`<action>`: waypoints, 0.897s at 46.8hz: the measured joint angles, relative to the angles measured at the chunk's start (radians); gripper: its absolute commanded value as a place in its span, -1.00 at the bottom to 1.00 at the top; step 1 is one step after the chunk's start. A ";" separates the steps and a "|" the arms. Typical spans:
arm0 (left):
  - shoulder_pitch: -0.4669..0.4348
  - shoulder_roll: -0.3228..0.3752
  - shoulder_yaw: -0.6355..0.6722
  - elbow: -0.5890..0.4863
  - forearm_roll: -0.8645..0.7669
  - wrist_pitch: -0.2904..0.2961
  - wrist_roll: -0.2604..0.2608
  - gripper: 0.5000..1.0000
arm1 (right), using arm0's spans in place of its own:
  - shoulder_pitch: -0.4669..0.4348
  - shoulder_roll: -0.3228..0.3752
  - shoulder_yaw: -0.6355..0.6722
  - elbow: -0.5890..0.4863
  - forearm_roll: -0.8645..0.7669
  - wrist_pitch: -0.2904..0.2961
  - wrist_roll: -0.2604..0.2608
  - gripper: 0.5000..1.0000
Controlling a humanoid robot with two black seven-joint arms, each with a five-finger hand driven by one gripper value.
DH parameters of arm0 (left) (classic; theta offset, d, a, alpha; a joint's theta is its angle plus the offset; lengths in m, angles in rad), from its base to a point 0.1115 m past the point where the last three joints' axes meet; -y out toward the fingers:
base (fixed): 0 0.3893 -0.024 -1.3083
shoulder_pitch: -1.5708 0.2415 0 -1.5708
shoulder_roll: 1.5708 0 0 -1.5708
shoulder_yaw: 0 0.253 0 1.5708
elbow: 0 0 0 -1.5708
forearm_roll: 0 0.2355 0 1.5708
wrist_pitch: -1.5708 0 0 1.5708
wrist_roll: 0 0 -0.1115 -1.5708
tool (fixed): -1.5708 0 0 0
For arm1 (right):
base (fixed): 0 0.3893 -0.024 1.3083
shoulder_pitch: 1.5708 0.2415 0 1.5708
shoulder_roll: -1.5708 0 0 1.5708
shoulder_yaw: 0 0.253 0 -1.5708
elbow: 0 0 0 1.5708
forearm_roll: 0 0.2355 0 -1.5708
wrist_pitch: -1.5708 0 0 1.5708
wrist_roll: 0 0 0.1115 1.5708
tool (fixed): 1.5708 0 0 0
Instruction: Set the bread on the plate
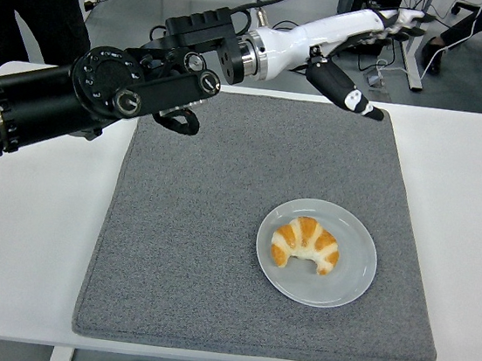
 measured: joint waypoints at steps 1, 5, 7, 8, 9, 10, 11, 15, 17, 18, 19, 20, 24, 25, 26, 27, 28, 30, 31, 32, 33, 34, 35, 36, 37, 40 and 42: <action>0.004 0.000 -0.012 0.027 -0.024 -0.014 0.000 0.90 | 0.000 0.000 0.000 0.000 0.000 0.000 0.000 1.00; 0.032 -0.002 -0.046 0.133 -0.114 -0.064 0.002 0.90 | 0.000 0.000 0.000 0.000 0.000 0.000 0.000 1.00; 0.045 -0.003 -0.056 0.179 -0.148 -0.079 0.002 0.90 | 0.000 0.000 0.000 0.000 0.000 0.000 0.000 1.00; 0.051 -0.004 -0.059 0.194 -0.159 -0.081 0.002 0.90 | 0.000 0.000 0.000 0.000 0.000 0.000 0.000 1.00; 0.058 -0.004 -0.063 0.208 -0.171 -0.083 0.002 0.90 | 0.000 0.000 0.000 0.000 0.000 0.000 0.000 1.00; 0.067 -0.006 -0.069 0.223 -0.187 -0.084 0.003 0.90 | 0.000 0.000 0.000 0.000 0.000 0.000 0.000 1.00; 0.073 -0.006 -0.075 0.232 -0.199 -0.085 0.003 0.90 | 0.000 0.000 0.000 0.000 0.000 0.000 0.000 1.00; 0.101 -0.008 -0.116 0.268 -0.252 -0.085 0.005 0.90 | 0.000 0.000 0.000 0.000 0.000 0.000 0.000 1.00; 0.114 -0.010 -0.140 0.286 -0.273 -0.085 0.009 0.90 | 0.000 0.000 0.000 0.000 0.000 0.000 0.000 1.00; 0.124 -0.011 -0.153 0.298 -0.284 -0.086 0.012 0.90 | 0.000 0.000 0.000 0.000 0.000 0.000 0.000 1.00; 0.130 -0.012 -0.162 0.306 -0.291 -0.085 0.015 0.90 | 0.000 0.000 0.000 0.000 0.000 0.000 0.000 1.00; 0.136 -0.013 -0.172 0.313 -0.296 -0.085 0.018 0.90 | 0.000 0.000 0.000 0.000 0.000 0.000 0.000 1.00; 0.166 -0.014 -0.207 0.328 -0.307 -0.085 0.026 0.90 | 0.002 0.000 0.005 0.006 0.000 0.002 0.000 1.00; 0.173 -0.014 -0.218 0.329 -0.308 -0.085 0.029 0.90 | 0.003 0.000 0.006 0.009 0.000 0.002 0.000 1.00; 0.179 -0.014 -0.225 0.329 -0.309 -0.085 0.031 0.90 | 0.005 0.000 0.006 0.011 0.000 0.003 0.000 1.00; 0.183 -0.014 -0.234 0.330 -0.310 -0.086 0.033 0.90 | 0.007 0.000 0.006 0.012 0.000 0.003 0.000 1.00; 0.188 -0.014 -0.244 0.331 -0.313 -0.086 0.035 0.90 | 0.007 0.000 0.006 0.011 0.000 0.003 0.000 1.00; 0.197 -0.014 -0.267 0.335 -0.322 -0.087 0.041 0.90 | 0.007 0.000 0.005 0.007 0.000 0.004 0.000 1.00; 0.202 -0.014 -0.278 0.338 -0.328 -0.088 0.045 0.90 | 0.007 0.000 0.003 0.004 0.000 0.004 0.000 1.00; 0.208 -0.014 -0.288 0.341 -0.335 -0.089 0.051 0.90 | 0.007 0.000 0.003 0.002 0.000 0.004 0.000 1.00; 0.215 -0.015 -0.300 0.345 -0.343 -0.092 0.057 0.90 | 0.006 0.000 0.003 0.001 0.000 0.003 0.000 1.00; 0.219 -0.015 -0.307 0.347 -0.349 -0.093 0.062 0.90 | 0.005 0.000 0.001 0.001 0.000 0.003 0.000 1.00; 0.223 -0.015 -0.313 0.349 -0.356 -0.094 0.068 0.90 | 0.005 0.000 0.000 0.001 0.000 0.003 0.000 1.00; 0.229 -0.017 -0.321 0.352 -0.364 -0.094 0.076 0.90 | 0.005 0.000 -0.001 0.001 0.000 0.003 0.000 1.00; 0.233 -0.019 -0.324 0.354 -0.370 -0.094 0.082 0.90 | 0.005 0.000 -0.001 0.002 0.000 0.003 0.000 1.00; 0.250 -0.023 -0.329 0.364 -0.392 -0.095 0.104 0.90 | 0.005 0.000 -0.001 0.006 0.000 0.003 0.000 1.00; 0.260 -0.023 -0.334 0.372 -0.411 -0.095 0.111 0.90 | 0.004 0.000 -0.001 0.006 0.000 0.003 0.000 1.00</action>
